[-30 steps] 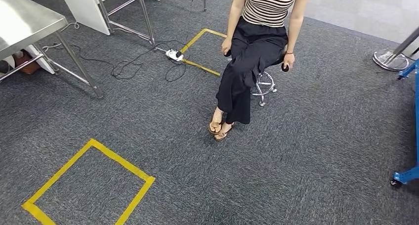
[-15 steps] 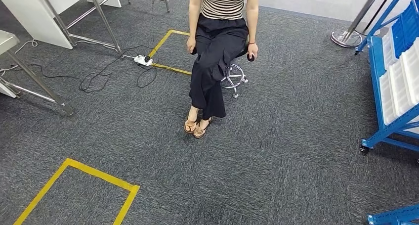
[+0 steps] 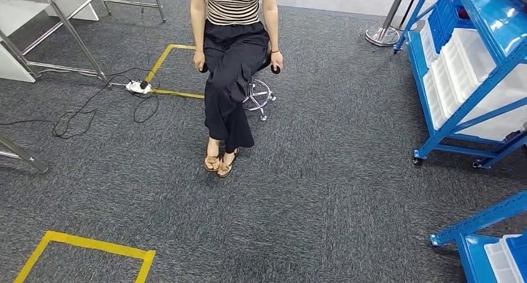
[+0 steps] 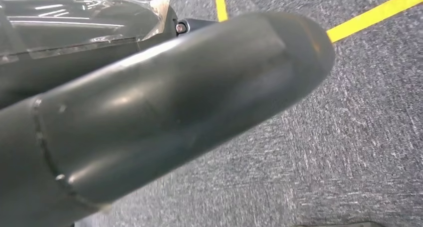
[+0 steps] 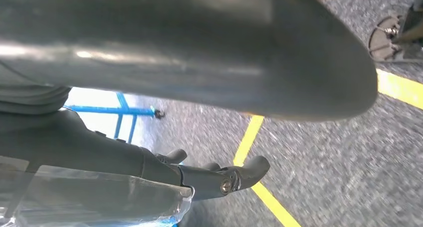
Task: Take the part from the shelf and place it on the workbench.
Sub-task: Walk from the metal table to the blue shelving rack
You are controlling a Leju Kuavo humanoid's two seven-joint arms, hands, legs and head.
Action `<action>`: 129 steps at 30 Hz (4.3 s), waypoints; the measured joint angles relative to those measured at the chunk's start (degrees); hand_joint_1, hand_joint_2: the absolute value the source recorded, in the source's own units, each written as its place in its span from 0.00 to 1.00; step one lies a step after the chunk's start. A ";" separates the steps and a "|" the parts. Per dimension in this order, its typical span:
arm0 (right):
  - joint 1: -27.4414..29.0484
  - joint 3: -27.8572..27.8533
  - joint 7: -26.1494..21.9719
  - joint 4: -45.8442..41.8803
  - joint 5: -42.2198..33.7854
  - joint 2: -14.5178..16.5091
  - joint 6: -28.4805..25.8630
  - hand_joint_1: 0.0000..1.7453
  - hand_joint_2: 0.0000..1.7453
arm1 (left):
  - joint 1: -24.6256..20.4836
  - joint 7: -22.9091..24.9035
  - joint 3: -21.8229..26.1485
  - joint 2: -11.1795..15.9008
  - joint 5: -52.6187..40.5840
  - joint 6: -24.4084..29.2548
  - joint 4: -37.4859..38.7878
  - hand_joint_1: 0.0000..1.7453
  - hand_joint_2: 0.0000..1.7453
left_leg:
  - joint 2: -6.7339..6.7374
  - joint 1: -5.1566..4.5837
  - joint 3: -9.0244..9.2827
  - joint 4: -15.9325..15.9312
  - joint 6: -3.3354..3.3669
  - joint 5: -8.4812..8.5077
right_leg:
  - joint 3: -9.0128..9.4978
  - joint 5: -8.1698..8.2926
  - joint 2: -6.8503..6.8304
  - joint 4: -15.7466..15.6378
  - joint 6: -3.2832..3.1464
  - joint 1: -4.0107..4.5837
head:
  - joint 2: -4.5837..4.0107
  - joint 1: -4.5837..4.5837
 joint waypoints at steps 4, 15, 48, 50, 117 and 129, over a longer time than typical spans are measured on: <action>-0.22 -0.03 0.17 0.02 0.25 -0.08 0.01 0.00 0.00 | 0.16 0.13 0.10 -0.25 -0.17 -0.03 0.00 0.00 0.00 | 3.33 -0.21 -0.17 -0.48 0.85 0.37 | -6.50 -5.80 -4.46 13.21 -0.37 -0.08 | 0.00 0.49; -0.10 -0.03 0.62 0.04 1.03 -0.49 0.39 0.00 0.00 | -0.18 0.66 0.77 -0.88 0.39 0.00 0.00 0.00 0.00 | 7.68 -0.18 0.01 0.85 -1.81 -1.16 | 2.16 -0.73 -7.09 -1.56 -0.54 -0.33 | 0.00 0.30; -0.37 -0.17 0.04 0.08 1.55 -0.24 0.36 0.00 0.00 | -0.18 1.84 1.77 -0.65 -0.29 0.19 0.00 0.00 0.00 | 4.04 0.28 -2.91 7.28 -2.69 -5.03 | 2.43 -0.71 -6.11 -1.51 -1.22 -0.40 | 0.00 -0.01; -0.47 -0.19 0.01 0.08 1.74 -0.17 0.42 0.00 0.00 | 0.00 1.82 1.81 -0.61 -0.23 0.35 0.00 0.00 0.00 | 2.47 0.29 -6.57 15.02 -2.72 -8.46 | 2.31 -0.57 -4.79 -1.48 -1.48 -0.19 | 0.00 -0.12; -0.23 -3.95 1.45 0.17 0.56 0.35 -0.31 0.00 0.00 | -0.06 2.72 3.31 -0.37 -1.68 -1.07 0.00 0.00 0.00 | 0.03 0.51 -2.90 6.85 -1.88 -2.20 | 2.95 -0.92 -1.62 -1.67 -1.28 -0.24 | 0.00 -0.06; -0.37 -4.01 1.80 0.17 0.52 0.42 -0.20 0.00 0.00 | -0.04 2.98 3.49 -0.52 -1.72 -1.19 0.00 0.00 0.00 | 4.06 0.11 -0.37 -0.41 0.40 0.44 | -6.41 -7.64 -4.98 14.83 0.40 -0.45 | 0.00 0.59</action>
